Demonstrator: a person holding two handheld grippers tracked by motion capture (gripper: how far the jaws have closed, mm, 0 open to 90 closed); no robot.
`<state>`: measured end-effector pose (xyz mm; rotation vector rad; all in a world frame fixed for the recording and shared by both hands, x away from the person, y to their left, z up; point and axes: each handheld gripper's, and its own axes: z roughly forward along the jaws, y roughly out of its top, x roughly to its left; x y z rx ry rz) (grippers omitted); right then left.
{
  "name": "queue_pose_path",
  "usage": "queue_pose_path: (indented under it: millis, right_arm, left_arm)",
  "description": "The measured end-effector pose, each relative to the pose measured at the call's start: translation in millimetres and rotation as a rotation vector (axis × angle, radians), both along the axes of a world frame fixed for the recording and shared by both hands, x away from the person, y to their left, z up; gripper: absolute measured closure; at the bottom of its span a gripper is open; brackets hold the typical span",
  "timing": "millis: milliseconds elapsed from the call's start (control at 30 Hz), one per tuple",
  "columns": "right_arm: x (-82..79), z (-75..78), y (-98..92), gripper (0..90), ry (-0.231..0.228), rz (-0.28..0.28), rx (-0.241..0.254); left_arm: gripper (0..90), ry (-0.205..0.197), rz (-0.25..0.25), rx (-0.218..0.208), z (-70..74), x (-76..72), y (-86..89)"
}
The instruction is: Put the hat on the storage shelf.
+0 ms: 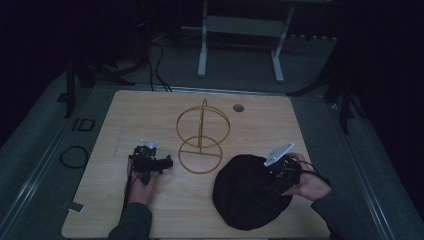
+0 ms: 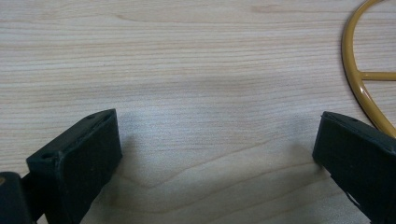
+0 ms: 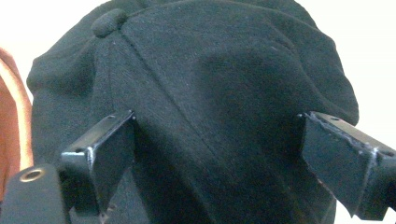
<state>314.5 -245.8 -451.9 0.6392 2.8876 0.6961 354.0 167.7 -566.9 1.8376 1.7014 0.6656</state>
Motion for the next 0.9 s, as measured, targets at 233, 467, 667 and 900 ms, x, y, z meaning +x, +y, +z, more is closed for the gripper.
queue_pose_path:
  millis: [233,467,667,900]
  right_arm:
    - [1.0,-0.2,1.8,9.7,-0.020,-0.013,-0.017]
    - [9.1,-7.8,0.5,9.2,-0.040,-0.031,-0.067]
    - [9.9,-14.6,0.5,9.8,-0.019,-0.008,-0.078]
    - [10.5,-16.8,-1.9,34.3,-0.024,-0.010,-0.105]
  left_arm:
    - [0.7,0.000,0.000,0.000,0.0,0.0,0.0]
    - [0.7,0.000,0.000,0.000,0.0,0.0,0.0]
    - [0.7,0.000,-0.001,-0.001,0.0,-0.1,-0.1]
    - [0.7,0.000,-0.003,-0.001,0.0,-0.2,-0.2]
